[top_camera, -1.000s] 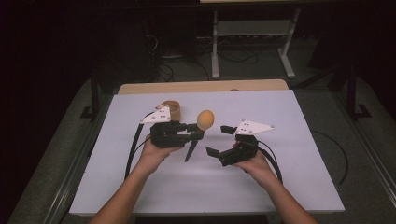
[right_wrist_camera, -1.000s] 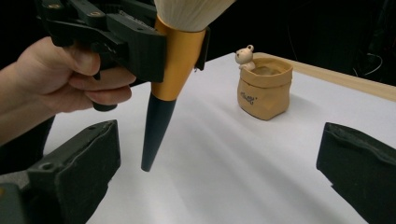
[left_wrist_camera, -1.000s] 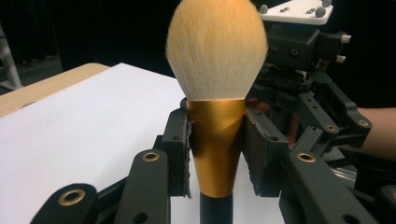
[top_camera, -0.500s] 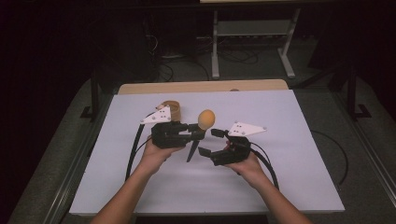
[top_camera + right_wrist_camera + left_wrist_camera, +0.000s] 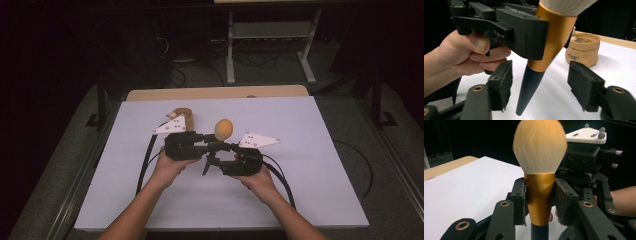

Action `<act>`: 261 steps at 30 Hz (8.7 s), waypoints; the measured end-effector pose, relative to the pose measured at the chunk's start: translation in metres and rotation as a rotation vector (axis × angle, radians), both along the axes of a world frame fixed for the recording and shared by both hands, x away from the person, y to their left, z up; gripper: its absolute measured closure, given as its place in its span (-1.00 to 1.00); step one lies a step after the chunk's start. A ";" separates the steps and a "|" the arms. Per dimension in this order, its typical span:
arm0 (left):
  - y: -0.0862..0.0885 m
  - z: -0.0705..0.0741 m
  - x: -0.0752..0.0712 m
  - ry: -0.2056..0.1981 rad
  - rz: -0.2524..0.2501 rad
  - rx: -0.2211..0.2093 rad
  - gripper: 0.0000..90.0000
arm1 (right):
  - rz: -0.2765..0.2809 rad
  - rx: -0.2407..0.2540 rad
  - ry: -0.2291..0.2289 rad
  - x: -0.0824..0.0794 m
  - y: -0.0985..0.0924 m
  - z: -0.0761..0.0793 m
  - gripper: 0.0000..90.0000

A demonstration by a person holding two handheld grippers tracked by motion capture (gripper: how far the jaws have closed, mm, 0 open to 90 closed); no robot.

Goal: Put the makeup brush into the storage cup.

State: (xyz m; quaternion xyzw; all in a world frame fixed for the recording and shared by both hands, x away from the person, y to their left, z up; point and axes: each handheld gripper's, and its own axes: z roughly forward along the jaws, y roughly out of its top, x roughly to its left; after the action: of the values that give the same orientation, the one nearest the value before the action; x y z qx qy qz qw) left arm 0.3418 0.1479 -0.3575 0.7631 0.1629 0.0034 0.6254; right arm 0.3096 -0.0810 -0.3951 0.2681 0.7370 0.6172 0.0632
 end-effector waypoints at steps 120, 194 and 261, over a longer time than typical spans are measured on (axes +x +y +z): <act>0.006 -0.002 -0.001 -0.028 -0.164 0.007 0.45 | 0.254 -0.107 -0.026 0.005 -0.012 0.001 -0.04; 0.081 0.019 0.034 -0.083 0.230 0.010 0.46 | -0.363 -0.143 -0.019 -0.049 -0.154 -0.020 -0.97; 0.078 0.051 0.123 -0.141 0.389 0.105 0.46 | -0.383 -0.119 -0.015 -0.046 -0.161 -0.022 -0.96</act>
State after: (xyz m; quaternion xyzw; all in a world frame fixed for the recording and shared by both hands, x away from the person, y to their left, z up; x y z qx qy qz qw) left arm 0.4651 0.2259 -0.3066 0.7468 0.2625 0.1861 0.5821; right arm 0.2633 -0.2418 -0.4175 0.3947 0.7070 0.5513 0.2008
